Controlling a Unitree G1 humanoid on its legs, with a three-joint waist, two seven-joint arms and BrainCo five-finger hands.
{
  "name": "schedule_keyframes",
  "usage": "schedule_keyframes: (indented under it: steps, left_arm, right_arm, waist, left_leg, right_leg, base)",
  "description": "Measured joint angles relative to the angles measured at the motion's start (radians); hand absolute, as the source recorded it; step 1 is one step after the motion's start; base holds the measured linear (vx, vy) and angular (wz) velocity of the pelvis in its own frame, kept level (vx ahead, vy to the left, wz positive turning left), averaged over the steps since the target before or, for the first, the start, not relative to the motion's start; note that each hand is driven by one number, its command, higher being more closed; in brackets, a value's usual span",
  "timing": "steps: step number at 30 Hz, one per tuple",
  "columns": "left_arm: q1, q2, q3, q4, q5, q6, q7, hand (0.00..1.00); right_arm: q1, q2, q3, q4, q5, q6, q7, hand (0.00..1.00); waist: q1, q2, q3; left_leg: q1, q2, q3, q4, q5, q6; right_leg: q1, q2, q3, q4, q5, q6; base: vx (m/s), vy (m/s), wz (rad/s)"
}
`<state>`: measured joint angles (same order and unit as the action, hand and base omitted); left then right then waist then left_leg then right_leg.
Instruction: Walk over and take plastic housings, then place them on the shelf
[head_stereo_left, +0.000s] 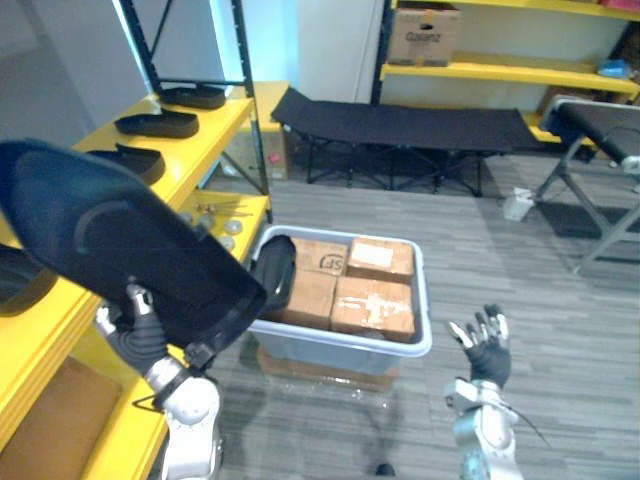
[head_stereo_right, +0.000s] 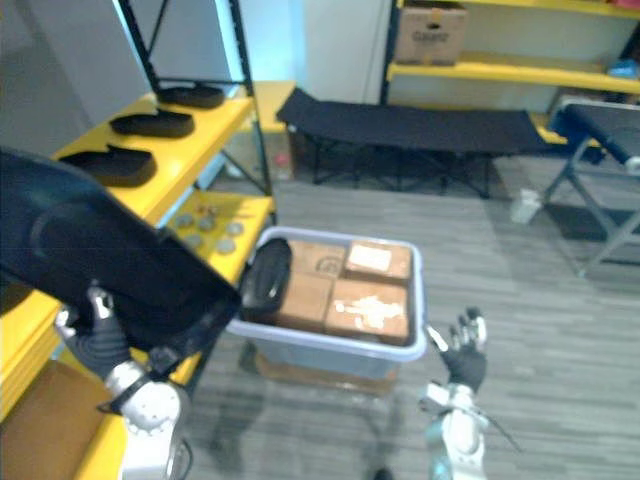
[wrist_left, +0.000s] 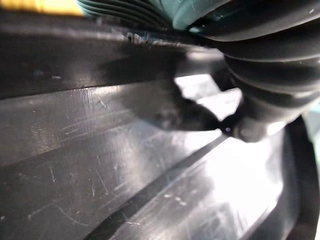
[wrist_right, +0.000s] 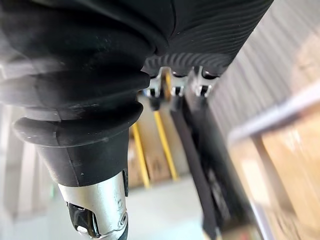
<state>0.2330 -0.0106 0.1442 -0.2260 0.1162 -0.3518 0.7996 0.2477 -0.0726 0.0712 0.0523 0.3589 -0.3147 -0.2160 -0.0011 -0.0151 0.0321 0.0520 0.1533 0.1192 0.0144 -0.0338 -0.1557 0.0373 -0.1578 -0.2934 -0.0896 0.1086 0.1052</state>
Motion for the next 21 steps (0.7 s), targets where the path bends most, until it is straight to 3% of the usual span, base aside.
schedule_keyframes:
  steps: [2, 4, 5, 8, 11, 13, 16, 18, 19, 20, 21]
  left_arm:
    - [0.016, 0.000, 0.049, -0.039, 0.001, 0.003, -0.007, 1.00]
    - [0.045, -0.002, 0.122, -0.084, 0.001, 0.004, -0.031, 1.00]
    - [0.050, -0.002, 0.128, -0.089, 0.001, 0.005, -0.032, 1.00]
    - [0.106, -0.011, 0.209, -0.111, -0.002, 0.005, -0.041, 1.00]
    - [0.171, -0.057, 0.320, -0.111, -0.090, 0.005, -0.074, 1.00]
    - [0.203, -0.086, 0.363, -0.111, -0.136, 0.005, -0.086, 1.00]
    - [0.193, -0.089, 0.359, -0.111, -0.160, 0.002, -0.106, 1.00]
    - [0.147, -0.074, 0.330, -0.111, -0.160, 0.001, -0.144, 1.00]
    - [0.135, -0.071, 0.314, -0.112, -0.161, 0.000, -0.153, 1.00]
    - [0.119, -0.066, 0.283, -0.112, -0.173, 0.000, -0.165, 1.00]
    - [0.114, -0.065, 0.266, -0.120, -0.187, 0.000, -0.171, 1.00]
  right_arm:
    - [-0.044, -0.005, 0.080, 0.011, -0.070, 0.012, -0.006, 0.00]
    - [-0.138, -0.010, 0.171, 0.079, -0.191, 0.021, -0.087, 0.00]
    - [-0.149, -0.009, 0.179, 0.088, -0.195, 0.022, -0.095, 0.00]
    - [-0.256, -0.009, 0.235, 0.168, -0.259, 0.040, -0.164, 0.00]
    - [-0.324, -0.009, 0.276, 0.177, -0.316, 0.041, -0.194, 0.00]
    - [-0.361, -0.009, 0.296, 0.177, -0.316, 0.055, -0.193, 0.00]
    - [-0.366, -0.009, 0.307, 0.176, -0.315, 0.081, -0.180, 0.00]
    - [-0.359, -0.009, 0.305, 0.159, -0.315, 0.128, -0.174, 0.00]
    - [-0.351, -0.012, 0.304, 0.150, -0.316, 0.137, -0.174, 0.00]
    - [-0.345, -0.020, 0.304, 0.145, -0.321, 0.150, -0.174, 0.00]
    - [-0.343, -0.020, 0.309, 0.145, -0.335, 0.160, -0.165, 0.00]
  waist:
    - [0.028, 0.000, 0.001]
    - [0.080, 0.005, 0.005]
    - [0.086, 0.006, 0.004]
    - [0.158, 0.010, 0.006]
    - [0.211, 0.007, 0.005]
    - [0.226, 0.009, 0.011]
    - [0.226, 0.015, 0.020]
    - [0.185, 0.001, 0.036]
    - [0.176, 0.001, 0.037]
    - [0.180, -0.002, 0.038]
    - [0.186, -0.005, 0.043]
  left_leg:
    - [-0.032, -0.002, -0.045, 0.012, 0.000, 0.000]
    - [-0.048, -0.009, -0.109, 0.023, 0.001, 0.000]
    - [-0.050, -0.010, -0.115, 0.025, 0.001, 0.000]
    - [-0.055, -0.022, -0.174, 0.030, 0.001, 0.000]
    - [-0.053, -0.033, -0.197, 0.037, -0.006, 0.006]
    - [-0.059, -0.036, -0.205, 0.076, -0.028, 0.010]
    - [-0.092, -0.045, -0.216, 0.130, -0.044, 0.022]
    - [-0.143, -0.023, -0.077, 0.155, -0.035, 0.090]
    - [-0.144, -0.013, -0.041, 0.153, -0.016, 0.083]
    - [-0.145, -0.014, -0.019, 0.125, 0.028, 0.046]
    - [-0.144, -0.031, -0.026, 0.098, 0.046, 0.050]
  right_leg:
    - [0.007, -0.004, -0.053, 0.000, -0.005, 0.001]
    - [0.040, -0.006, -0.118, 0.001, -0.009, 0.011]
    - [0.045, -0.007, -0.124, 0.000, -0.010, 0.013]
    - [0.082, -0.013, -0.189, 0.002, -0.018, 0.021]
    - [0.104, -0.021, -0.217, 0.009, -0.030, 0.030]
    - [0.124, -0.022, -0.227, 0.010, -0.035, 0.030]
    - [0.165, -0.024, -0.286, 0.010, -0.045, 0.034]
    - [0.208, -0.037, -0.409, 0.010, -0.064, 0.042]
    - [0.213, -0.039, -0.435, 0.010, -0.065, 0.045]
    - [0.213, -0.049, -0.454, 0.017, -0.061, 0.051]
    - [0.208, -0.063, -0.466, 0.024, -0.062, 0.050]
  base:
    - [0.01, -0.004, 0.69]
    - [0.03, -0.003, 0.79]
    - [0.04, -0.001, 0.73]
    - [0.04, 0.010, 0.55]
    - [0.04, 0.025, 0.24]
    - [0.02, 0.028, 0.10]
    - [-0.01, 0.012, 0.57]
    - [-0.02, 0.003, 1.38]
    - [0.01, 0.048, 1.25]
    - [0.02, 0.103, 0.69]
    - [0.03, 0.116, 0.50]
